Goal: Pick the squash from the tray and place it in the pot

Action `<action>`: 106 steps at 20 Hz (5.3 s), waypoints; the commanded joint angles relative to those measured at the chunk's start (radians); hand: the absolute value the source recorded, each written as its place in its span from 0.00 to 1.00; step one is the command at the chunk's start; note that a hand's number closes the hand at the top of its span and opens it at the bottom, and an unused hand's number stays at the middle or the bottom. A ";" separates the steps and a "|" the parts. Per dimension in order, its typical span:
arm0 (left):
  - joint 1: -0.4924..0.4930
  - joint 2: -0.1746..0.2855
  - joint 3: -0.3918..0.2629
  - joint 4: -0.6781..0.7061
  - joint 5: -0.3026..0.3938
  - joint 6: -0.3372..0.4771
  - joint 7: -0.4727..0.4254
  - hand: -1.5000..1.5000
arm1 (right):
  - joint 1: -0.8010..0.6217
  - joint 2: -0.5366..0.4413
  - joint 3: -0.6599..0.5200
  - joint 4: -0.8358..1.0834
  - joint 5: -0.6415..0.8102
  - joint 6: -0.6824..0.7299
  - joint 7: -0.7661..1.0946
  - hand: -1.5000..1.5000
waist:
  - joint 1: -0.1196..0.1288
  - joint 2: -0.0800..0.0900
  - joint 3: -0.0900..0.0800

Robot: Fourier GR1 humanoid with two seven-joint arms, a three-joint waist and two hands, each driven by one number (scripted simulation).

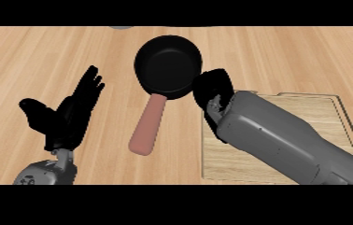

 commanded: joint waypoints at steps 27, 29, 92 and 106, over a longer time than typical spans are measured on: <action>-0.034 -0.024 0.054 0.043 -0.016 -0.042 -0.006 0.50 | 0.138 0.014 -0.043 0.236 0.368 0.168 -0.005 0.00 | -0.002 0.003 0.000; -0.028 -0.044 0.035 0.060 -0.048 -0.027 -0.032 0.50 | 0.176 0.061 -0.035 0.250 0.406 0.146 0.021 0.00 | 0.001 0.003 0.000; -0.028 -0.072 0.053 0.029 -0.050 -0.100 -0.007 0.50 | -0.396 0.340 -0.690 0.149 0.938 -0.514 0.312 1.00 | 0.061 0.012 -0.002; -0.082 -0.098 0.035 0.040 -0.068 -0.087 0.029 0.50 | -0.333 0.340 -0.788 0.418 0.749 -0.857 0.240 0.00 | 0.073 0.017 -0.001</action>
